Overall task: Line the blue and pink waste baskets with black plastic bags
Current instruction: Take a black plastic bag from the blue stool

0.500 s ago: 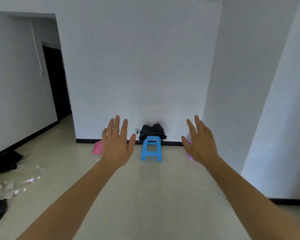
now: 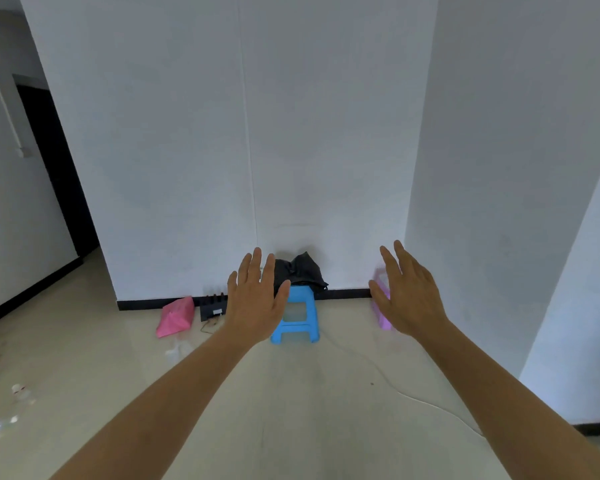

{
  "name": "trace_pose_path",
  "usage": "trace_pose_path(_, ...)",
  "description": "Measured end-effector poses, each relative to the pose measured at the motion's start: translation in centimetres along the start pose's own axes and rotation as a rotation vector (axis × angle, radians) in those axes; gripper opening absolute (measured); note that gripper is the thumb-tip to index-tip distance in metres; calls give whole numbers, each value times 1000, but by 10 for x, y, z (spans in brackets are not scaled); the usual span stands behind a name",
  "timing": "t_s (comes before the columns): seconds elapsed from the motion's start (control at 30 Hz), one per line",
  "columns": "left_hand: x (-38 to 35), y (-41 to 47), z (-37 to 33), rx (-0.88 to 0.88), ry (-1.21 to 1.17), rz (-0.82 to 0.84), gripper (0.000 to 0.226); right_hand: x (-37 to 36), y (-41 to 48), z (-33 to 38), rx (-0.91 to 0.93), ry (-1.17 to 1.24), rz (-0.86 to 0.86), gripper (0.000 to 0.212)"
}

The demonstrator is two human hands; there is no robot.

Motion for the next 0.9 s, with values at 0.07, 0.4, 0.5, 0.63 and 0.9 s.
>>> trace_pose_path(0.07, -36, 49, -2, -14, 16, 23, 64, -32, 44, -23, -2, 2, 6, 66)
trace_pose_path(0.4, -142, 268, 55, -6, 82, 13, 73, -193, 293, -70, 18, 16, 151, 65)
trace_pose_path(0.5, -182, 309, 101, 56, 82, 15, 67, -253, 342, -69, 48, -7, 183, 64)
trace_pose_path(0.63, -259, 381, 179, 123, 96, 49, 64, -355, 429, -62, 50, -5, 227, 64)
trace_pose_path(0.9, -384, 560, 299, 173, 106, 168, 63, -524, 595, -62, 55, -62, 360, 62)
Point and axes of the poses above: each hand's wrist, its own y-axis towards the middle knuckle, its own x-axis out of the back of the hand, z = x × y, the point moved 8 cm from there along y, towards the middle knuckle, and after that the axes turned 8 degrees about -y, right-handed, at the moved point
